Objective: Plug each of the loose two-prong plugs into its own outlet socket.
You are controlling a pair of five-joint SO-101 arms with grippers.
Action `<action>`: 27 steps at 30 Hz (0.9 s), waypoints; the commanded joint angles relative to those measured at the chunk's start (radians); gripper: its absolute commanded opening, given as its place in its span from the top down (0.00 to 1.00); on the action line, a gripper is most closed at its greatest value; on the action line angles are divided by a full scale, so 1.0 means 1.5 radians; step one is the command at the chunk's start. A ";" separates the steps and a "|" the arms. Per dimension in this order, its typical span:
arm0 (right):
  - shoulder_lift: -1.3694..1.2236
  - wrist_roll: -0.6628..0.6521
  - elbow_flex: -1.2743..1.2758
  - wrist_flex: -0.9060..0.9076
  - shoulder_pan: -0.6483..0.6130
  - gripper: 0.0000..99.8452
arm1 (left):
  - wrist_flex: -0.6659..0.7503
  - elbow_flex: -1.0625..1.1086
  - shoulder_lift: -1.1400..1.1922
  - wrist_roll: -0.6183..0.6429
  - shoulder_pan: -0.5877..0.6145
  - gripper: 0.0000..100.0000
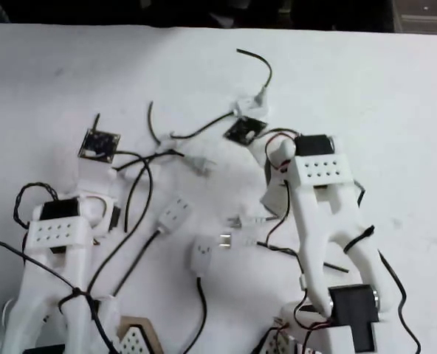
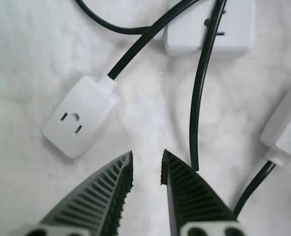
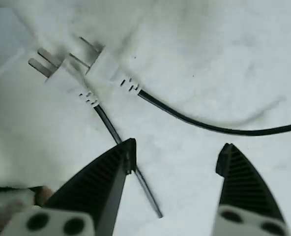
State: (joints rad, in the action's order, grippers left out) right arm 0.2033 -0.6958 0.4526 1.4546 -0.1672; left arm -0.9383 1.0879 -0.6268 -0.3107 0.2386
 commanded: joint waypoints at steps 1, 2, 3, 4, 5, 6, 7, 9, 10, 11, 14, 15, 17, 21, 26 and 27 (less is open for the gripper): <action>-0.008 0.211 0.020 -0.005 -0.016 0.73 | 0.011 -0.003 -0.019 -0.003 0.003 0.89; -0.016 0.297 0.026 -0.017 -0.023 0.73 | 0.011 -0.003 -0.019 -0.003 0.003 0.89; -0.023 0.384 0.027 -0.028 -0.029 0.73 | 0.011 -0.003 -0.019 -0.003 0.003 0.89; -0.029 0.462 0.027 -0.039 -0.036 0.73 | 0.011 -0.003 -0.019 -0.003 0.003 0.89; -0.034 0.534 0.027 -0.053 -0.047 0.73 | 0.011 -0.003 -0.019 -0.003 0.003 0.89; -0.039 0.591 0.027 -0.069 -0.056 0.73 | 0.011 -0.003 -0.019 -0.003 0.003 0.89; -0.046 0.635 0.027 -0.084 -0.063 0.73 | 0.011 -0.003 -0.019 -0.003 0.003 0.89; -0.054 0.688 0.027 -0.110 -0.075 0.73 | 0.011 -0.003 -0.019 -0.003 0.004 0.89; -0.057 0.709 0.027 -0.123 -0.081 0.73 | 0.011 -0.003 -0.019 -0.003 0.004 0.89; -0.060 0.726 0.027 -0.137 -0.088 0.73 | 0.011 -0.003 -0.019 -0.003 0.004 0.89; -0.074 0.768 0.027 -0.170 -0.097 0.73 | 0.011 -0.003 -0.019 -0.003 0.004 0.89; -0.083 0.781 0.027 -0.180 -0.097 0.73 | 0.011 -0.003 -0.019 -0.003 0.004 0.89; -0.108 0.801 0.027 -0.191 -0.094 0.73 | 0.011 -0.002 -0.019 -0.003 0.004 0.89; -0.174 0.821 0.026 -0.200 -0.096 0.73 | 0.011 -0.002 -0.019 -0.003 0.004 0.89; -0.246 0.841 -0.010 -0.212 -0.097 0.73 | 0.010 -0.002 -0.019 -0.003 0.004 0.89; -0.259 0.844 -0.019 -0.210 -0.097 0.73 | 0.010 -0.002 -0.019 -0.003 0.004 0.89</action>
State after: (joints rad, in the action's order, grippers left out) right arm -0.1619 0.5562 0.4772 1.1446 -0.3053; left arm -0.9383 1.0879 -0.6268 -0.3107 0.2386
